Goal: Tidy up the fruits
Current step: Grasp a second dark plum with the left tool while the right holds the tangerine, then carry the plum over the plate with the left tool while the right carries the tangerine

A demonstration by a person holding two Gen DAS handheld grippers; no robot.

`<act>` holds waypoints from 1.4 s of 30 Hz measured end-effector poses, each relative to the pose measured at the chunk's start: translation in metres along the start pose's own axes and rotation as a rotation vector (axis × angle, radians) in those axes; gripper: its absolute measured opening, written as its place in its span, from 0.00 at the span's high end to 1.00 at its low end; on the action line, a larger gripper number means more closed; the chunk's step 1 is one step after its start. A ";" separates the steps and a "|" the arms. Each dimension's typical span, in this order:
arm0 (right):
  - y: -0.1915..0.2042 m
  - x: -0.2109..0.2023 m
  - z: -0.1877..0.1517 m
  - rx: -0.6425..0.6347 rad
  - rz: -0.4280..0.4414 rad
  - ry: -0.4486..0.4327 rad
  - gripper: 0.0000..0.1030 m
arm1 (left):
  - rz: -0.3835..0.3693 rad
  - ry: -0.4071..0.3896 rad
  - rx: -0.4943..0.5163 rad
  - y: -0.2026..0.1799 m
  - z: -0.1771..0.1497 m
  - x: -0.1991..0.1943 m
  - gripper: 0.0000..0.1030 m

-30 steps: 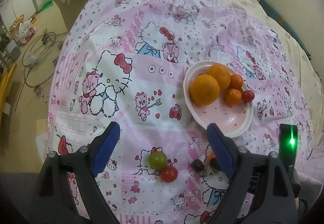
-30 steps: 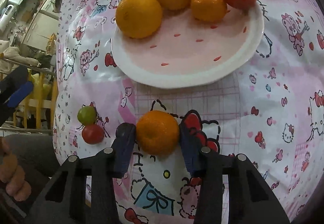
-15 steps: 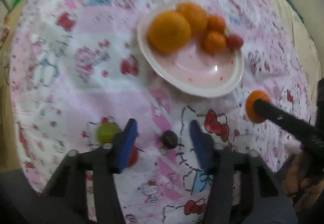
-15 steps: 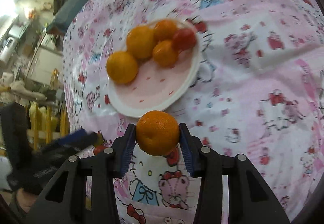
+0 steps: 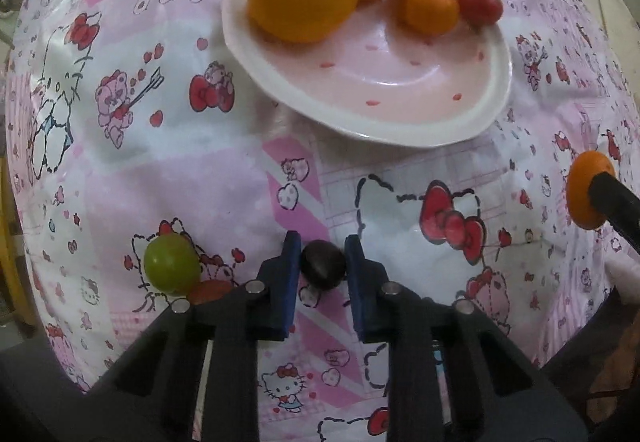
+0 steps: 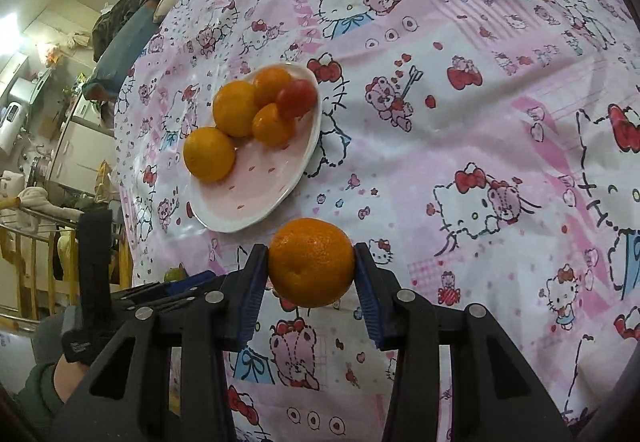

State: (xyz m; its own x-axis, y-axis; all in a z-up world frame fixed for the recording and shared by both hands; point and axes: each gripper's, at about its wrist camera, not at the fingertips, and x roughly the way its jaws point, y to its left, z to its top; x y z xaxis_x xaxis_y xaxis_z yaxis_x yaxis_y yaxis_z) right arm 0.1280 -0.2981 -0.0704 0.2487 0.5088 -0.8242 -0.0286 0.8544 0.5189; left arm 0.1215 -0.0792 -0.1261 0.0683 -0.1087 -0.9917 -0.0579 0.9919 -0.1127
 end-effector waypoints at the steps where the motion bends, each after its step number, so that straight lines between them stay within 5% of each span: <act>1: 0.000 0.000 0.000 -0.001 0.000 -0.001 0.57 | -0.002 -0.004 0.003 -0.002 0.000 -0.002 0.83; 6: 0.005 0.002 0.002 -0.011 0.005 -0.001 0.57 | -0.021 -0.067 0.005 -0.003 -0.002 -0.020 0.83; 20: 0.008 -0.008 0.010 -0.016 -0.008 -0.042 0.57 | -0.125 -0.230 -0.190 0.059 0.012 -0.083 0.83; 32: 0.023 -0.014 0.057 -0.086 0.053 -0.097 0.57 | -0.091 -0.312 -0.156 0.051 0.060 -0.108 0.83; 42: 0.030 0.014 0.086 -0.137 0.054 -0.049 0.57 | -0.095 -0.276 -0.098 0.031 0.088 -0.086 0.83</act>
State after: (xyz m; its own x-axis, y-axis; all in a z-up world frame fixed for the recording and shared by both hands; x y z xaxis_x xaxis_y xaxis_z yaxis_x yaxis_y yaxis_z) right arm 0.2143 -0.2746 -0.0470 0.2905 0.5514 -0.7821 -0.1746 0.8341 0.5232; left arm 0.2013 -0.0331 -0.0390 0.3451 -0.1660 -0.9238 -0.1335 0.9655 -0.2234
